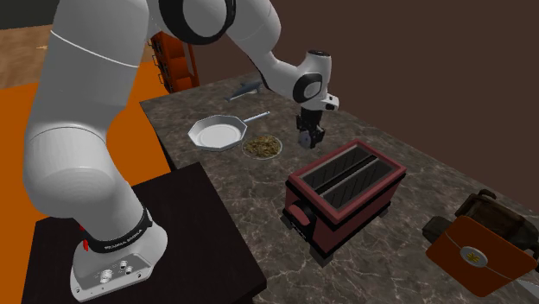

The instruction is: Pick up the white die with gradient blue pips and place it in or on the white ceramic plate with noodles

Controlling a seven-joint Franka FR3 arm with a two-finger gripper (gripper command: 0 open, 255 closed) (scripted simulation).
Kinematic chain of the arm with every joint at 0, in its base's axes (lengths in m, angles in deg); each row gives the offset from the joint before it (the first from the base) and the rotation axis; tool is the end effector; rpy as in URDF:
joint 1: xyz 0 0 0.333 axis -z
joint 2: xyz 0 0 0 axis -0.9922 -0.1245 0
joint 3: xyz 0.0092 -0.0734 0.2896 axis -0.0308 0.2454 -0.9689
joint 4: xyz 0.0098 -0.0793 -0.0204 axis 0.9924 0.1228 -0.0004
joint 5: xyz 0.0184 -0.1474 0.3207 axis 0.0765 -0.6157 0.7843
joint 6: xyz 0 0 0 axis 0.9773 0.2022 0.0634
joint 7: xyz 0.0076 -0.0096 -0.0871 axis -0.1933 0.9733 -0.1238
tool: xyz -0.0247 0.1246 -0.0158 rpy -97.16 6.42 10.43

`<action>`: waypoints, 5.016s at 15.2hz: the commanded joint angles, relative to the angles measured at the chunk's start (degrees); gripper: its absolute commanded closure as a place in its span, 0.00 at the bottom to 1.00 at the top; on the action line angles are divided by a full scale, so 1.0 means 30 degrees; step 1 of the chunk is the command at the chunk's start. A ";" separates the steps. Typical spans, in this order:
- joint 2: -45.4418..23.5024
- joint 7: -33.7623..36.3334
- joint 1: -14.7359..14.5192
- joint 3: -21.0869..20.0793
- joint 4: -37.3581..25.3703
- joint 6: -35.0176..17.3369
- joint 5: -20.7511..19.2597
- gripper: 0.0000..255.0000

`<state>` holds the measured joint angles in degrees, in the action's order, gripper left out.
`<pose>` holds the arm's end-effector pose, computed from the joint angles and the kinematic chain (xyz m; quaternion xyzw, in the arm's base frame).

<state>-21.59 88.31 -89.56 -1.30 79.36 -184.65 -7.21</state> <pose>0.6126 0.0841 0.1931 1.0000 0.0020 0.0061 0.0004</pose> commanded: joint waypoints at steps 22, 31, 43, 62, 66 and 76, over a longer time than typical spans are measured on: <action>0.5264 0.1455 -0.0846 -0.0090 0.9597 -0.5746 -0.0231 0.00; 0.4740 0.0959 -0.0292 0.0195 1.3539 -1.1284 -0.0331 0.00; 0.3232 0.0998 -0.0392 0.0304 1.2929 -1.2183 -0.0367 0.00; 0.6004 0.0872 -0.0184 0.0065 1.3631 -1.0112 -0.0233 1.00; 0.7195 0.0785 -0.0097 -0.0046 1.3825 -0.9114 -0.0126 1.00; 0.7868 0.3254 -0.1658 -0.0299 1.2481 -0.7071 -0.0861 1.00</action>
<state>2.71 96.18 -93.39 -2.10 118.35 -206.74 -9.18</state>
